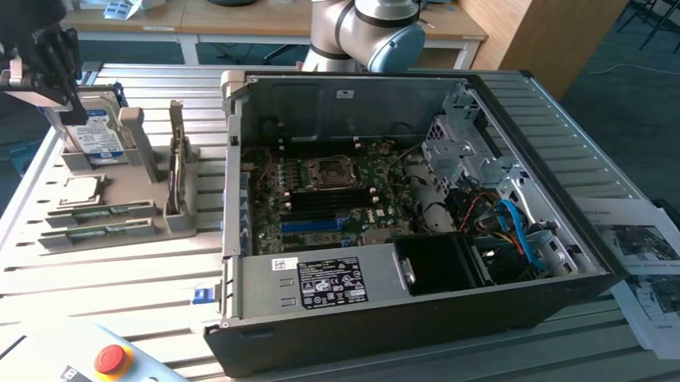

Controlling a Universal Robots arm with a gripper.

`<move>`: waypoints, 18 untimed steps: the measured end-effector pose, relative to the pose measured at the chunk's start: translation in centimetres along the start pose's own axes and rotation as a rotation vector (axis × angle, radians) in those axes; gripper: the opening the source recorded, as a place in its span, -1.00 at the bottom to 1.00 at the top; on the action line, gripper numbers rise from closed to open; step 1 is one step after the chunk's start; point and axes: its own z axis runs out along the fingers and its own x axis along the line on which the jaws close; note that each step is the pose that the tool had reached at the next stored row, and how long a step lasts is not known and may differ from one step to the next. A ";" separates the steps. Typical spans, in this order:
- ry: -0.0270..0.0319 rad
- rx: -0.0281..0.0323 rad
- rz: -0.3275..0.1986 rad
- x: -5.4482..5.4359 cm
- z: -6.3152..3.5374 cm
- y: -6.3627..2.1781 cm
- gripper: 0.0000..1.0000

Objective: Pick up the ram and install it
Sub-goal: 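Pick up the ram and move it above insertion slot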

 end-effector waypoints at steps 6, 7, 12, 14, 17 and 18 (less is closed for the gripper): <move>0.0002 -0.0002 0.000 0.0 0.65 -0.01 -0.80; 0.0003 -0.0001 0.000 0.0 0.65 -0.01 -0.80; 0.0001 0.0001 0.000 0.1 0.67 -0.01 -0.80; 0.0001 -0.0001 -0.001 0.2 0.66 -0.01 -0.80; 0.0002 0.0001 -0.004 0.3 0.67 -0.02 -0.80; 0.0002 0.0001 -0.005 0.3 0.67 -0.02 -0.80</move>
